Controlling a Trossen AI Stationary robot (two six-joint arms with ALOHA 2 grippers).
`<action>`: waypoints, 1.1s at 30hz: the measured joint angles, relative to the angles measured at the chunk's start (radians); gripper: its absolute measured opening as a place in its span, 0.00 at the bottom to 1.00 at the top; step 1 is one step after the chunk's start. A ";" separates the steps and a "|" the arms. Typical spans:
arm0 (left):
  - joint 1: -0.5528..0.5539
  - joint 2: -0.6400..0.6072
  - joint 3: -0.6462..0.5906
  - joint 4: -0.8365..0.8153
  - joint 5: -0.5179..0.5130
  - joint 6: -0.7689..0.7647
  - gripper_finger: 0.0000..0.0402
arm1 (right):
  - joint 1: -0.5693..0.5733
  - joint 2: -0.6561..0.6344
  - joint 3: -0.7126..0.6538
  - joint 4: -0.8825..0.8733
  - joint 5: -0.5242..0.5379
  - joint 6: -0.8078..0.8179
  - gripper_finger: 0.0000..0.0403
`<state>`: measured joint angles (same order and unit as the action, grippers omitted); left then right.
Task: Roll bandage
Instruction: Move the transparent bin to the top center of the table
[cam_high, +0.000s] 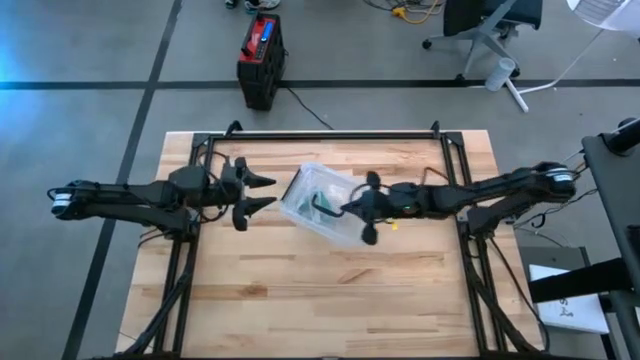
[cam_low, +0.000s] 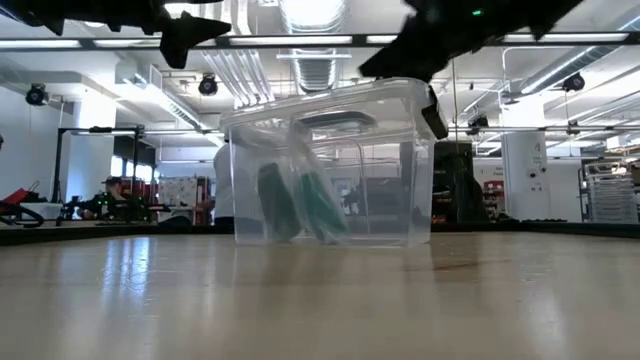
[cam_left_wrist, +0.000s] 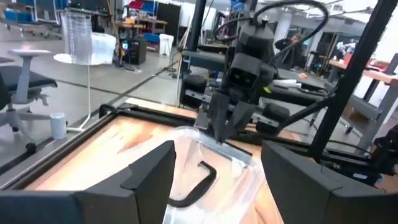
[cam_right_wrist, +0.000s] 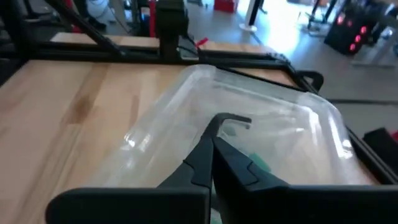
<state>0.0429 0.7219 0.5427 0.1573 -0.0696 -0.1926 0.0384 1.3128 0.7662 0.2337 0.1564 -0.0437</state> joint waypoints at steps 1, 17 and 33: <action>0.000 -0.001 -0.001 0.005 0.000 0.000 0.58 | 0.001 -0.039 -0.024 -0.004 -0.002 -0.006 0.00; -0.002 -0.130 -0.141 0.012 0.002 -0.019 0.58 | 0.005 -0.746 -0.450 -0.216 0.004 0.058 0.00; -0.002 -0.189 -0.363 0.193 0.001 -0.080 0.58 | 0.005 -0.615 -0.610 0.094 0.027 0.157 0.00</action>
<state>0.0413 0.5328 0.1798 0.3501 -0.0689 -0.2727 0.0433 0.6977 0.1562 0.3274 0.1829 0.1130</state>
